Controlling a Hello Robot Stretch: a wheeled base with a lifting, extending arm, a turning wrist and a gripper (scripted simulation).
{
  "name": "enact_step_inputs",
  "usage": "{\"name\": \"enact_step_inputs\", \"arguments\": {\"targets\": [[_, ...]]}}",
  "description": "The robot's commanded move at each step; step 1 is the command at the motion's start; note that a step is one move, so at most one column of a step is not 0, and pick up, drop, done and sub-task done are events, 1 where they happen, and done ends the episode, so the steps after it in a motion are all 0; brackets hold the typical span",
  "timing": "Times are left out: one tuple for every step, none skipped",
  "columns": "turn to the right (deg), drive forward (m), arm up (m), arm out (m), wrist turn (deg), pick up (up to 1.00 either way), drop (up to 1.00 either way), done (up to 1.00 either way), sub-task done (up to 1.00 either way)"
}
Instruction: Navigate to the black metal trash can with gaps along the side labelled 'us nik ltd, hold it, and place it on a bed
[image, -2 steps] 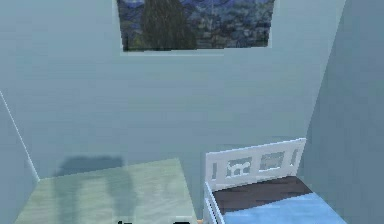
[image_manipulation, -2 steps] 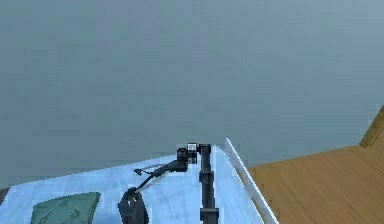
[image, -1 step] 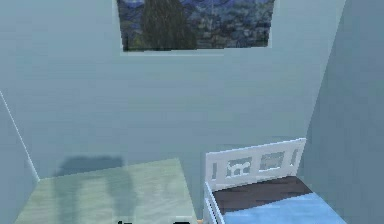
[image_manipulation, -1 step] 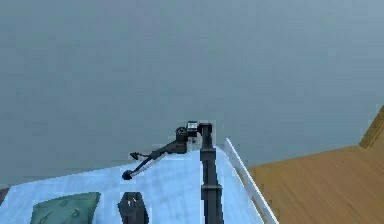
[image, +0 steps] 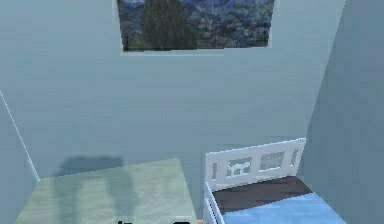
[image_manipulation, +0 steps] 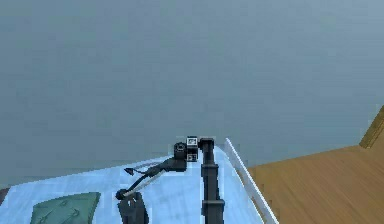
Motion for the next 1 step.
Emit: {"name": "enact_step_inputs", "arguments": {"targets": [[0.0, 0.0, 0.0, 0.0, 0.0, 0.0, 0.0, 1.0, 0.0]]}}
